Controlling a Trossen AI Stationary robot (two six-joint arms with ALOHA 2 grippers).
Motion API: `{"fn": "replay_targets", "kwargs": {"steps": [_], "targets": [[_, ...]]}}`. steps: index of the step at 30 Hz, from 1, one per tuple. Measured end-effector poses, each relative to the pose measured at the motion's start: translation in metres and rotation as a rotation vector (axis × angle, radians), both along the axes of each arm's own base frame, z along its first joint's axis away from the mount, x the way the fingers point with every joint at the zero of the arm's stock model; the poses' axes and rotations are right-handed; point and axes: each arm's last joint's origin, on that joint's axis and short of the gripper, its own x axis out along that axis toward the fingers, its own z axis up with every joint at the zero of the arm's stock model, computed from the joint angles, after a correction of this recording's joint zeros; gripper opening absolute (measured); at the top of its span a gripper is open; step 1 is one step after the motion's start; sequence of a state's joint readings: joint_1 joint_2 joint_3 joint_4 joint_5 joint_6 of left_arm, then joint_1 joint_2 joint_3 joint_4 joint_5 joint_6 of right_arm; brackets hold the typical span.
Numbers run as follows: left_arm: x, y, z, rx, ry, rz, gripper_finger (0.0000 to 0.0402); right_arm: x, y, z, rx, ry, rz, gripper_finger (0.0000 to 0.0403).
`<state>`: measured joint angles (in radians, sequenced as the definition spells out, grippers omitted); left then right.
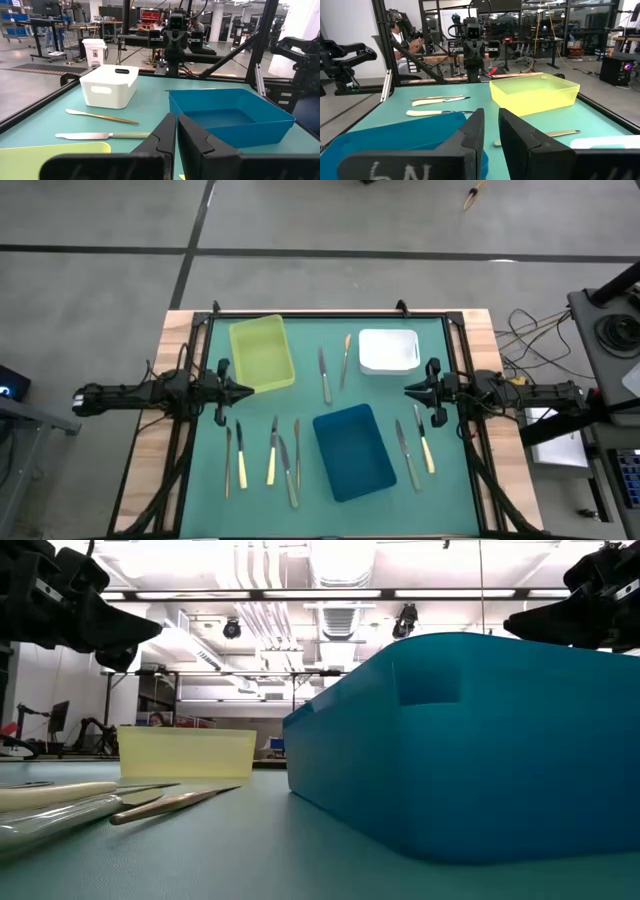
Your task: Sort silverware by color (type)
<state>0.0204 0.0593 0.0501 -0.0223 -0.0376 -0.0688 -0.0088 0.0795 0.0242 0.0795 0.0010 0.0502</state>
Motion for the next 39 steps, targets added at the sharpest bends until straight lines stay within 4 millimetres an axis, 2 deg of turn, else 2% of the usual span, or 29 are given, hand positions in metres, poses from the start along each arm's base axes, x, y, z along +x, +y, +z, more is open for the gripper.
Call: {"fn": "replay_targets", "kwargs": {"steps": [21, 23, 25, 27, 31, 39], "targets": [[0.0, 0.0, 0.0, 0.0, 0.0, 0.0, 0.0, 0.0, 0.0, 0.0, 0.002, -0.002, 0.0, 0.0047], [0.0, 0.0, 0.0, 0.014, 0.001, 0.0, 0.0, 0.0, 0.0, 0.0, 0.069, -0.002, 0.002, 0.0047], [0.0, 0.0, 0.001, 0.046, -0.006, 0.003, 0.0, 0.0, 0.0, 0.0, 0.222, -0.002, 0.005, 0.0047], [0.0, 0.0, 0.006, 0.008, -0.058, 0.003, 0.0, 0.0, 0.0, 0.001, 0.302, -0.011, 0.007, 0.0047], [-0.002, 0.001, 0.022, -0.274, -0.243, 0.009, 0.0, 0.0, 0.0, 0.003, 0.385, -0.037, 0.016, 0.0047], [-0.011, 0.009, 0.044, -0.417, -0.548, 0.228, 0.0, 0.0, 0.002, 0.02, 0.511, -0.184, 0.119, 0.0047]]}}
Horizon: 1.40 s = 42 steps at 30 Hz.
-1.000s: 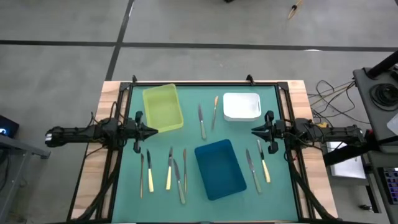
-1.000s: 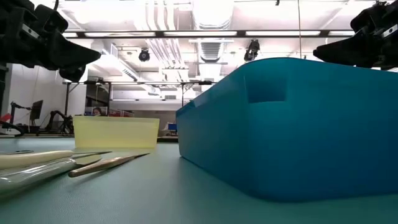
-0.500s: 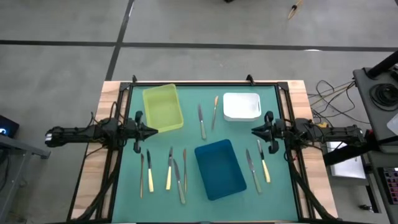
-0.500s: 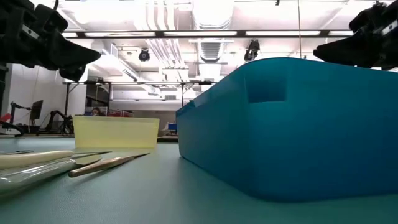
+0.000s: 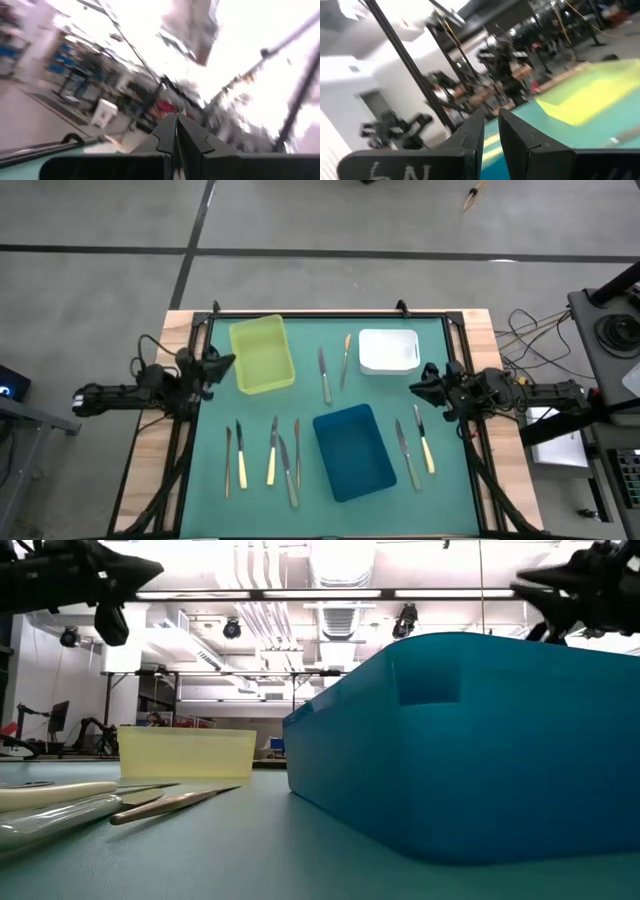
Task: Sort silverware by color (type)
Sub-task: Put the right yellow knife into the blue bin
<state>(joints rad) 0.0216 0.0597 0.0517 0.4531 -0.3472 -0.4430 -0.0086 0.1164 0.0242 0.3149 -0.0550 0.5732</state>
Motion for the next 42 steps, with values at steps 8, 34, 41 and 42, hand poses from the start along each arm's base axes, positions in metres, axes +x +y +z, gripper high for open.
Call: {"fn": "replay_targets", "kwargs": {"steps": [8, 34, 41, 42], "targets": [[0.01, 0.001, -0.003, -0.022, 0.052, 0.038, 0.0, 0.016, -0.002, 0.01, 0.121, 0.166, -0.064, 0.0047], [0.052, 0.002, 0.101, 0.485, 0.68, 0.139, 0.0, 0.047, 0.019, 0.004, 0.817, 1.487, -0.179, 0.0047], [0.049, 0.002, 0.111, 0.527, 0.667, 0.156, 0.0, 0.048, 0.053, -0.01, 0.889, 1.685, -0.175, 0.0047], [0.049, 0.002, 0.111, 0.527, 0.665, 0.157, 0.0, 0.048, 0.058, -0.012, 0.881, 1.709, -0.18, 0.0047]]}}
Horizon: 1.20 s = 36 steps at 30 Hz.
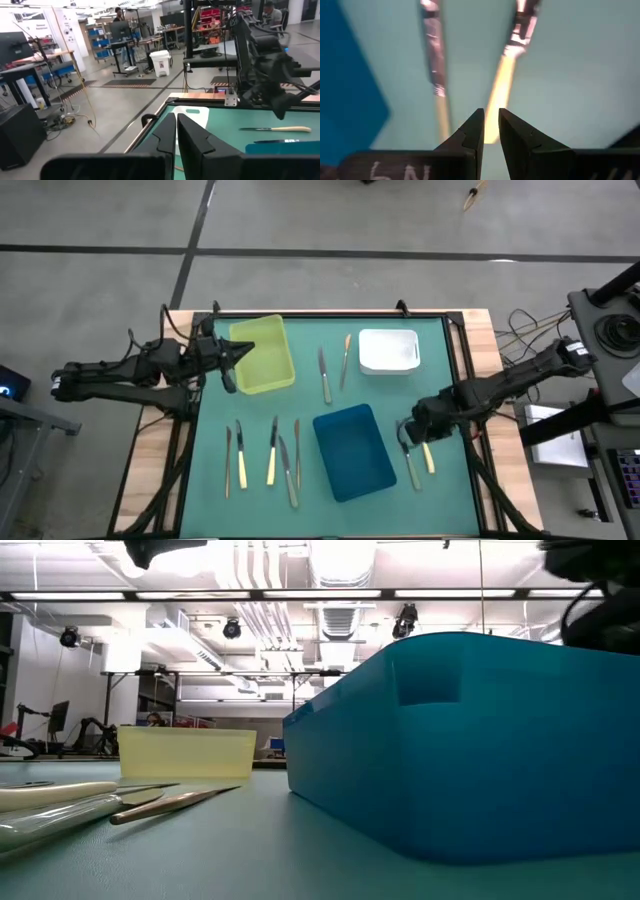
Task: Sort silverware by color (type)
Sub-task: Put the right yellow knife into the blue bin
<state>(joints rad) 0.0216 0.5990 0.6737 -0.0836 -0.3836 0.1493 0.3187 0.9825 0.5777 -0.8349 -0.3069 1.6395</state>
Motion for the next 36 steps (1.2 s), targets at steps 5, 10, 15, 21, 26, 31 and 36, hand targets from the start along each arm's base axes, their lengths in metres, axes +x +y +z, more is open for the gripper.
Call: {"fn": "replay_targets", "kwargs": {"steps": [5, 10, 15, 21, 26, 31, 36], "targets": [[0.001, 0.0, 0.001, 0.04, 0.004, 0.0, 0.0, 0.001, 0.011, -0.01, -0.02, 0.072, 0.035, 0.0047], [0.002, 0.0, 0.0, 0.052, -0.003, 0.0, 0.0, 0.004, 0.012, -0.017, -0.03, 0.109, 0.062, 0.0047], [0.003, 0.0, -0.002, 0.052, 0.004, 0.0, 0.0, 0.008, 0.014, -0.02, -0.026, 0.081, 0.1, 0.006], [0.003, 0.0, -0.002, 0.052, 0.008, 0.0, 0.0, 0.01, 0.012, -0.021, -0.113, 0.048, 0.055, 0.012], [0.004, 0.0, -0.003, 0.052, 0.011, 0.0, 0.0, 0.011, 0.011, -0.027, -0.16, 0.067, 0.049, 0.0161], [0.004, 0.0, -0.003, 0.049, 0.012, 0.0, 0.0, 0.013, 0.012, -0.037, -0.184, 0.12, 0.074, 0.0176], [0.004, 0.0, -0.003, 0.048, 0.009, 0.0, 0.0, 0.017, 0.013, -0.046, -0.203, 0.152, 0.101, 0.0173]]}}
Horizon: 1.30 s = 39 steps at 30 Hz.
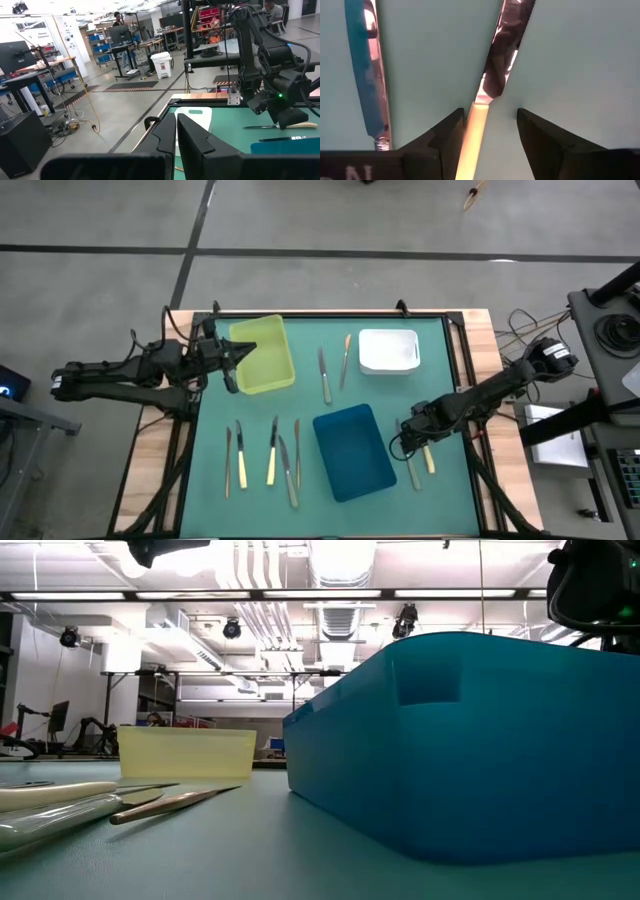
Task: Sort silverware by color (type)
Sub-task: Put the right yellow knife into the blue bin
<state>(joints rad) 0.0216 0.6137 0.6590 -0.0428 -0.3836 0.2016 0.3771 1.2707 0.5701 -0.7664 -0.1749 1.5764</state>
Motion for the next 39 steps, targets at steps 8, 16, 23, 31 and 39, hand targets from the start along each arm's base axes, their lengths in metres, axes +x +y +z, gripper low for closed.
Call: {"fn": "replay_targets", "kwargs": {"steps": [8, 16, 23, 31, 39], "targets": [[0.001, 0.0, 0.0, -0.005, -0.003, 0.0, 0.0, 0.002, 0.0, -0.007, -0.028, 0.023, 0.018, 0.012], [0.002, 0.0, 0.0, -0.043, -0.017, 0.0, 0.0, 0.002, -0.001, -0.007, -0.076, 0.0, -0.011, 0.0048], [0.002, 0.0, 0.0, -0.082, -0.034, -0.001, 0.0, 0.003, -0.002, -0.007, -0.102, -0.019, -0.008, 0.0024], [0.002, 0.0, 0.0, -0.101, -0.042, -0.001, 0.0, 0.001, -0.004, 0.011, -0.136, -0.068, 0.015, 0.0024], [0.002, 0.0, 0.0, -0.101, -0.041, -0.001, 0.0, 0.009, -0.007, 0.051, -0.256, -0.258, 0.005, 0.0022]]}}
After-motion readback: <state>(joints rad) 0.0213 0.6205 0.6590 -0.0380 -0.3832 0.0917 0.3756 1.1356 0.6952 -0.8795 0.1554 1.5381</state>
